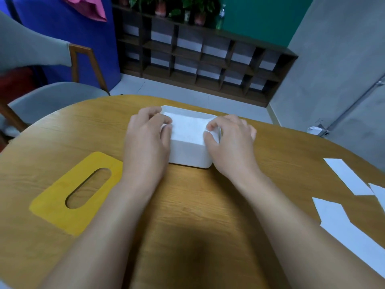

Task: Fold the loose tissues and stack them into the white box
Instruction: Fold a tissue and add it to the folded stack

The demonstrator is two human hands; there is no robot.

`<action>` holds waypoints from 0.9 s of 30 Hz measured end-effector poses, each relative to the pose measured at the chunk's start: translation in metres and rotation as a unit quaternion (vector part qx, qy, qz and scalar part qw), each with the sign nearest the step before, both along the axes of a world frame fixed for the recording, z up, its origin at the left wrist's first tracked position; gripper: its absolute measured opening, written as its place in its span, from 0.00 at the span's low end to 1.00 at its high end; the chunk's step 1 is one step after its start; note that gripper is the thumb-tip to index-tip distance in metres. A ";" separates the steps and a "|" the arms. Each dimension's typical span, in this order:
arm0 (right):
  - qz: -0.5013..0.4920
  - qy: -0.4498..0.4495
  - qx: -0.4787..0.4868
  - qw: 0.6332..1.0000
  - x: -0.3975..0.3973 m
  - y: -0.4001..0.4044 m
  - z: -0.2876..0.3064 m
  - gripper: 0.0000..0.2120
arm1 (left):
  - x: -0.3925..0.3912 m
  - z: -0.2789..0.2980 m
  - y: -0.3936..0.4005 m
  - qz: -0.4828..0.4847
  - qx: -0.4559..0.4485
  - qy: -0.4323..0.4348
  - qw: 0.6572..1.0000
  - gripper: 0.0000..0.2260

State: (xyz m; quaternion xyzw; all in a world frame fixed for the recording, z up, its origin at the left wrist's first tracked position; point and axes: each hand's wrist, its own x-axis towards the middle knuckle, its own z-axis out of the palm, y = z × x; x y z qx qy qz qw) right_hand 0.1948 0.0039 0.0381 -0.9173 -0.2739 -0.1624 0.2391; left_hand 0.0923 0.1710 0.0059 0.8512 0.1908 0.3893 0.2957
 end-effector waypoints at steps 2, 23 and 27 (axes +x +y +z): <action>-0.009 0.009 -0.003 1.000 0.002 -0.002 -0.001 0.07 | 0.000 -0.003 0.000 0.016 0.011 0.027 0.999 0.08; -0.026 0.150 0.158 0.976 -0.070 -0.147 -0.043 0.11 | -0.005 -0.016 -0.157 -0.255 -0.048 0.047 0.965 0.09; -0.060 0.145 0.103 0.982 -0.075 -0.185 -0.049 0.15 | -0.003 -0.024 -0.186 -0.297 -0.062 0.099 0.948 0.11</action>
